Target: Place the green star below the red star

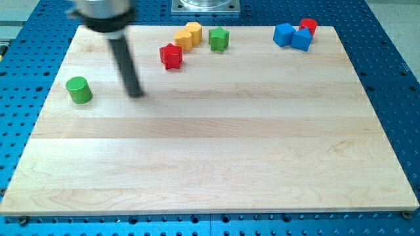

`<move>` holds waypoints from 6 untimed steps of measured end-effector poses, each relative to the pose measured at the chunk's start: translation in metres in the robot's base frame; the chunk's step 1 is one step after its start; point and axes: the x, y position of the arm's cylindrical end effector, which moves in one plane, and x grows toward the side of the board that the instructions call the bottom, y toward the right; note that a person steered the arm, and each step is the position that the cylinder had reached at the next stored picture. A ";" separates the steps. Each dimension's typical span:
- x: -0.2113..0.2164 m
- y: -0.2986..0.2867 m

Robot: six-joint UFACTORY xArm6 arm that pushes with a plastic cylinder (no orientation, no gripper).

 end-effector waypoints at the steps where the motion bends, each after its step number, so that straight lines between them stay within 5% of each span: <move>1: -0.026 0.131; 2: -0.091 0.189; 4: -0.180 0.204; 5: -0.199 0.178; 6: -0.169 0.116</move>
